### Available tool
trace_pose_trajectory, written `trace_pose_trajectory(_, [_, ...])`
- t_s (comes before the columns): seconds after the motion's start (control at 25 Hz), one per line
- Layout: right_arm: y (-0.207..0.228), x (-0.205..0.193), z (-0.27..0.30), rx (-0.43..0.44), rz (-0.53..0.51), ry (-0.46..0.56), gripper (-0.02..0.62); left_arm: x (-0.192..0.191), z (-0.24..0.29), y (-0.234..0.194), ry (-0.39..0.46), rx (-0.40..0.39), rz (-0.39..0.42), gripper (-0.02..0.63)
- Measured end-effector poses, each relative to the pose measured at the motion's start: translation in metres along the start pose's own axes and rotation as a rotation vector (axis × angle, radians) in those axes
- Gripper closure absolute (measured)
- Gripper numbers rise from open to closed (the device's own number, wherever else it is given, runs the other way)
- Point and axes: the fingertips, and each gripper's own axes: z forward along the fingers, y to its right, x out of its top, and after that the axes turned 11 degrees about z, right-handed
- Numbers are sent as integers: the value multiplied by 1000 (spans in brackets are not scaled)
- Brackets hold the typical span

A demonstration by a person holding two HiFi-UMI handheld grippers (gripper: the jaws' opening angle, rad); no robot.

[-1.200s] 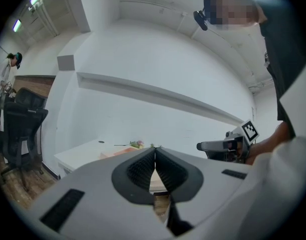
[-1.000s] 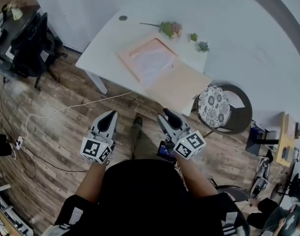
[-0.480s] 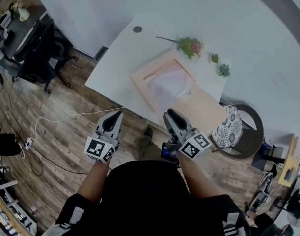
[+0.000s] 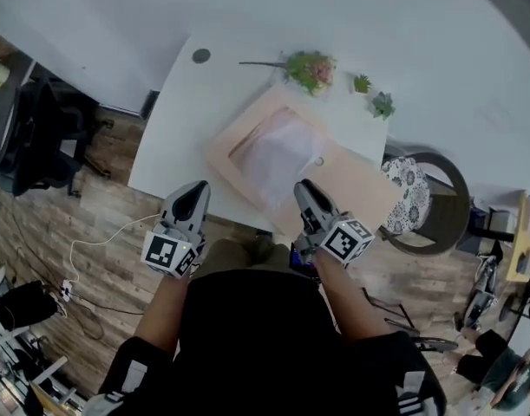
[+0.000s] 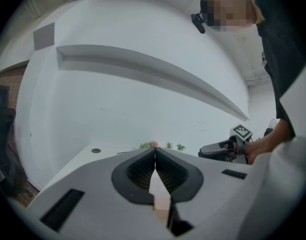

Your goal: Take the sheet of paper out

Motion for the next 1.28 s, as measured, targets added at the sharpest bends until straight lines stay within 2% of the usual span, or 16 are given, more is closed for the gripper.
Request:
trace_pose_trajectory(0.12, [32,3,-6,-76,90,27,479,1,28,-6,-10,-66,9,601])
trace_pose_trajectory(0.24, [58,1,-14,-162,179,61,479,-2,58,-5,-15,-165,20,601])
trace_pose_trajectory(0.6, [103,-27,-12,-280,352,99,482,-11,134,13,-24,-562,44,601])
trace_pose_trajectory(0.72, [114,-36,-11,-338,347,106,482,-12,146,15,-17,-643,35,601])
trace_pose_trajectory(1.0, [137,-63,2,-447,331,18,477,-29,147,32,-34,-784,14,601])
trace_pose_trajectory(1.28, [156,-61,21,-586,276,-55,478,-37,143,43,-41,-881,-3,601])
